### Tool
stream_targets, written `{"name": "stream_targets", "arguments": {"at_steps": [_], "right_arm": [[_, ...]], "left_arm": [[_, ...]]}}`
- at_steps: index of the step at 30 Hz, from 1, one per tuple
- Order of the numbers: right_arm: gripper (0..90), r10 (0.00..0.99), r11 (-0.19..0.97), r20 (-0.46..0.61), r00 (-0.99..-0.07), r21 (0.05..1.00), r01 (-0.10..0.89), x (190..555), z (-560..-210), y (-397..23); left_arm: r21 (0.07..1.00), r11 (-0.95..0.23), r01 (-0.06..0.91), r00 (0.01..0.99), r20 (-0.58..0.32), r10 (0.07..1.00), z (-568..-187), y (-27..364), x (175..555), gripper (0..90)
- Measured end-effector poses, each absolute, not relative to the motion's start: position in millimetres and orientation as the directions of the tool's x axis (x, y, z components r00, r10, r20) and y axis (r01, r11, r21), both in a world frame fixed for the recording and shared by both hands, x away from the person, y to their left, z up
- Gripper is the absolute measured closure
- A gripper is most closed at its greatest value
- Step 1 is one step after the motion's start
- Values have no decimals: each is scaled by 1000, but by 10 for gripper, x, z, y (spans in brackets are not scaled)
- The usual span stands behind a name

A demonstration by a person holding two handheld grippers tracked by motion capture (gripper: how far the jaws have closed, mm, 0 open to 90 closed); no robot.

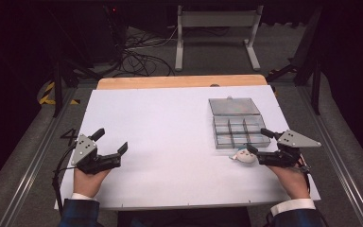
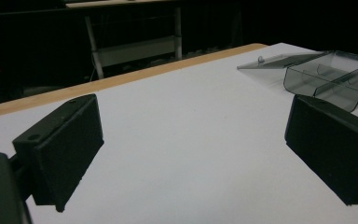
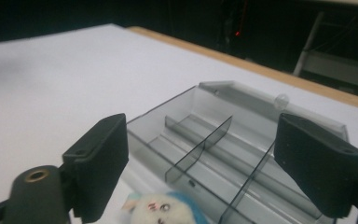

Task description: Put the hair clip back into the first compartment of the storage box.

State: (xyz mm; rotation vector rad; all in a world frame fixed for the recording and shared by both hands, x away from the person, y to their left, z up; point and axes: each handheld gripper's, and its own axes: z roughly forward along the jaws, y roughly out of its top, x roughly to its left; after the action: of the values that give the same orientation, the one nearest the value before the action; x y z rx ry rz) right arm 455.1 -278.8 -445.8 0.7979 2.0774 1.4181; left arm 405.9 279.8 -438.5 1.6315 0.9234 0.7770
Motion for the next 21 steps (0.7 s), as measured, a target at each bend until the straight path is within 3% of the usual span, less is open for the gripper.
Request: {"name": "stream_targets", "arguments": {"at_steps": [21], "right_arm": [[333, 646, 476, -78, -760, 819, 321, 4622, -4623, -2662]], "left_arm": [[966, -160, 202, 503, 38, 864, -4417, 2787, 4078, 49]]}}
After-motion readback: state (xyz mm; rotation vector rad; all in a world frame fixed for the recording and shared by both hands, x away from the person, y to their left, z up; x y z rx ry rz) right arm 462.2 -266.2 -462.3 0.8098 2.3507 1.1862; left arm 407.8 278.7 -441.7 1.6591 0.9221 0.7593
